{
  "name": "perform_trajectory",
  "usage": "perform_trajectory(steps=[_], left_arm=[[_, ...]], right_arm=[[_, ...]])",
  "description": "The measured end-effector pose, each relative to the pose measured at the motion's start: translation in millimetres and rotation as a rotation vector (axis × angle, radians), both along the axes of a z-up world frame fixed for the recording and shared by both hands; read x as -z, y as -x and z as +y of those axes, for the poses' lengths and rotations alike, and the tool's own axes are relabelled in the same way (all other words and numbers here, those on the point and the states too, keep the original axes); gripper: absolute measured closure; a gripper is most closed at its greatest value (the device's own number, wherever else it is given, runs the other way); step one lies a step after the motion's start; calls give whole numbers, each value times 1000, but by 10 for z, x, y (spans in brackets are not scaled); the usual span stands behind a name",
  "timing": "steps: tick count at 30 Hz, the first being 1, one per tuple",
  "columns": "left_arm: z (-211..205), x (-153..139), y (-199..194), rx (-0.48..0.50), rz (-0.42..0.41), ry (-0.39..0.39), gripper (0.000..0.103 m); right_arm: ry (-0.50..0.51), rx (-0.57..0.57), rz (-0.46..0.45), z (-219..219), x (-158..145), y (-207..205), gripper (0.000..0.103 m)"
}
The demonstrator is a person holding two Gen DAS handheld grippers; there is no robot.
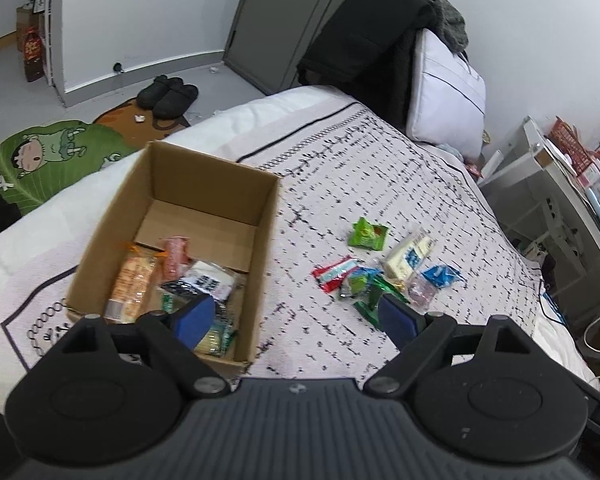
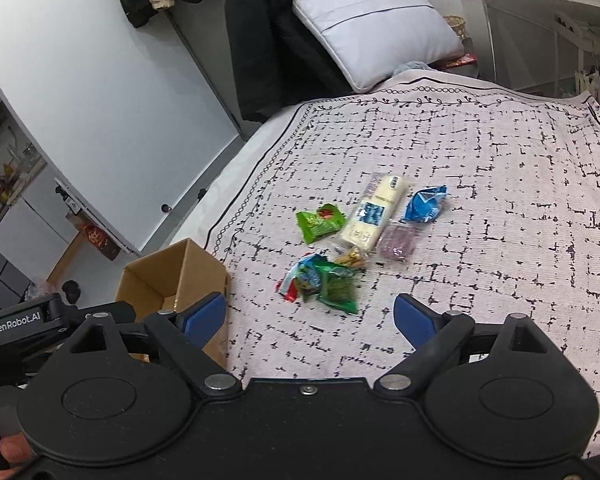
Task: Organize snacks
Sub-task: 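Move both tools back toward the remaining snacks on the bed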
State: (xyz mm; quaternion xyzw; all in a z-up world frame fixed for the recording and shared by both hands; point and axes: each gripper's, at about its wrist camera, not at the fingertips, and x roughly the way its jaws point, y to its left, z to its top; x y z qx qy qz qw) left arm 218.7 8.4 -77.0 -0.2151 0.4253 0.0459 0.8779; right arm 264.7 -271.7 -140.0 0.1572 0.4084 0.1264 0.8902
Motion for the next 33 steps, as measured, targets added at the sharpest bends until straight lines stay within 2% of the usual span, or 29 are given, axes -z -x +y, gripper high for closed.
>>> perform_trajectory(steps=[6,13,17,20,25,33], left_arm=[[-197,38,-93,29,-12,-9,15],[-386,131,-250,49,-14,-16,20],[-488,216,-369,57,-4,-20,28],[-558,307,-471,61,14,-26,36],[-666,470,-642,66,42,-36,45],[-794,754,-948,64,91,-54,56]], right_arm=[[-14,-11,7,-121,97,-118,20],[-63,19,31,-333,348,-257,29],[-93,45,57,-427,479,-350,30],[-110,45,68,-449,542,-431,34],[-130,41,101,-465,700,-582,42],[-121,31,130,-484,892,-782,44]])
